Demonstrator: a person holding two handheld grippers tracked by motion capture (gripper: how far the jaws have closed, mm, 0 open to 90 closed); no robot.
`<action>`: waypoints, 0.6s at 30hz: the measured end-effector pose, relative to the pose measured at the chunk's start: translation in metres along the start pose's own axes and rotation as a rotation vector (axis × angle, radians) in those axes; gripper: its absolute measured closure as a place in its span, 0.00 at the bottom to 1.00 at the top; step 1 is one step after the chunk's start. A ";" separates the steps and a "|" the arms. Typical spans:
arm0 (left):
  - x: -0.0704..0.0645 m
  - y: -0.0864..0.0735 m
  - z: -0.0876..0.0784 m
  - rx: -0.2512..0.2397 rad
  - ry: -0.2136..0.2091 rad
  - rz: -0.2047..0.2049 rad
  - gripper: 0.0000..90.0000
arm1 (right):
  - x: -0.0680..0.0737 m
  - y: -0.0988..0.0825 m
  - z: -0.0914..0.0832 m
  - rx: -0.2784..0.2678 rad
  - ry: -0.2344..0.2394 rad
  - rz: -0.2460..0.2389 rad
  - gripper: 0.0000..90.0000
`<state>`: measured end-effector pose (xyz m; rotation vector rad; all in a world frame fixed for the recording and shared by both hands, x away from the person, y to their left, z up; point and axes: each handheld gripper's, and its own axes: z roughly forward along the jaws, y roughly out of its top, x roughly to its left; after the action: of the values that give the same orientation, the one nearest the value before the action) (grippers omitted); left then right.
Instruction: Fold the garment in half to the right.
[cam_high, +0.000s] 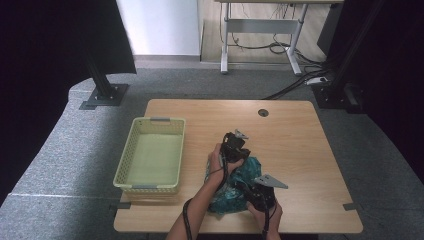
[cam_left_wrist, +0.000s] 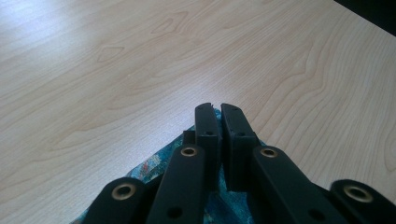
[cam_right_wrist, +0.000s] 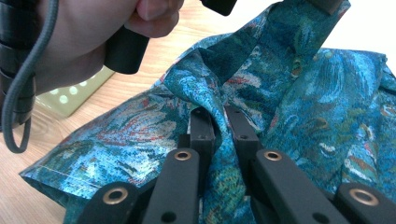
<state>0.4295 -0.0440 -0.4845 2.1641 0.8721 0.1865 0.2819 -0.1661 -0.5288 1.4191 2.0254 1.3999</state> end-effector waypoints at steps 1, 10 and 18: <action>-0.001 0.000 0.001 0.001 0.000 -0.001 0.96 | 0.000 -0.001 0.000 0.002 -0.003 0.001 0.92; -0.006 -0.005 0.007 0.020 -0.005 0.005 0.96 | -0.002 -0.009 0.002 0.021 -0.012 -0.003 0.92; -0.010 -0.008 0.015 0.031 -0.004 0.008 0.95 | -0.003 -0.013 0.005 0.032 -0.014 0.000 0.91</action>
<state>0.4235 -0.0553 -0.4990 2.1966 0.8690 0.1737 0.2794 -0.1665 -0.5425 1.4383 2.0473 1.3595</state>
